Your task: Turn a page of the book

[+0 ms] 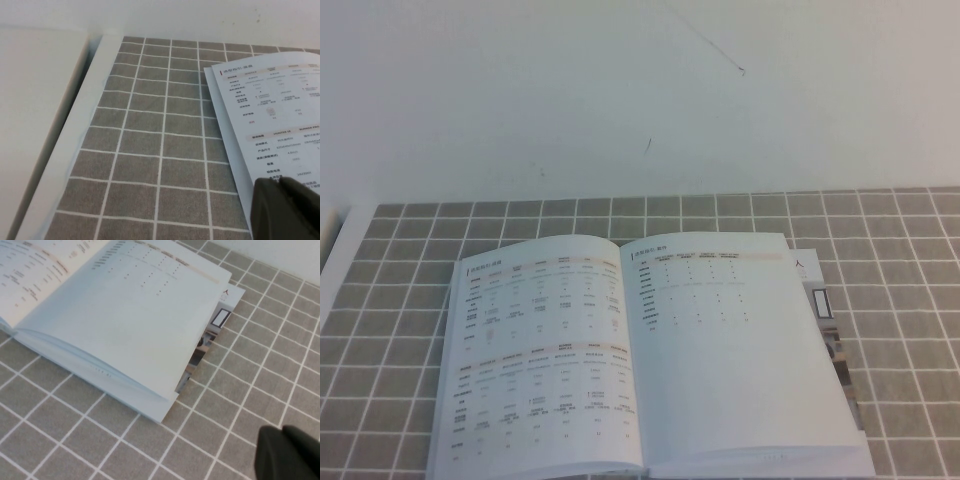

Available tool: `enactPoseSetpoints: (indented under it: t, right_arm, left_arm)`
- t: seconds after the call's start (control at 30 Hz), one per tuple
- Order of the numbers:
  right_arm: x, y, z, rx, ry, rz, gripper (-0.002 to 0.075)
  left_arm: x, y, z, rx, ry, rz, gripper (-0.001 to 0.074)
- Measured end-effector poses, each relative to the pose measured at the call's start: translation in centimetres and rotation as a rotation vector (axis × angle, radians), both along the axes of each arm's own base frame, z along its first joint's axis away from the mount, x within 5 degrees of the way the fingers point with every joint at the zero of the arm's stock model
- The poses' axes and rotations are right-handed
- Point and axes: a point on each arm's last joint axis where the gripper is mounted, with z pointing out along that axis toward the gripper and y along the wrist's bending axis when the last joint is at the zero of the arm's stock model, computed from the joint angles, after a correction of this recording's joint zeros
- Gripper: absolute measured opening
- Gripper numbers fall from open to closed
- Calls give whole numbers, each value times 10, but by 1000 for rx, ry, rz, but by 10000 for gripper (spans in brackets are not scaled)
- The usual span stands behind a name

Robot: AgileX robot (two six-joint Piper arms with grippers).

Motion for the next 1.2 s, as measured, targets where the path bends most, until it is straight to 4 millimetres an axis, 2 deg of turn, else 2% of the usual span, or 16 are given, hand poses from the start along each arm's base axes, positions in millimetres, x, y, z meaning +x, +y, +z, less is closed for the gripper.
enactPoseSetpoints:
  t: [0.87, 1.2]
  right_arm:
    - [-1, 0, -2, -6, 21, 0, -1]
    - [-1, 0, -2, -6, 21, 0, -1]
  left_arm:
    - [-1, -3, 0, 78, 0, -87, -3]
    - [-1, -5, 0, 50, 1, -135, -3]
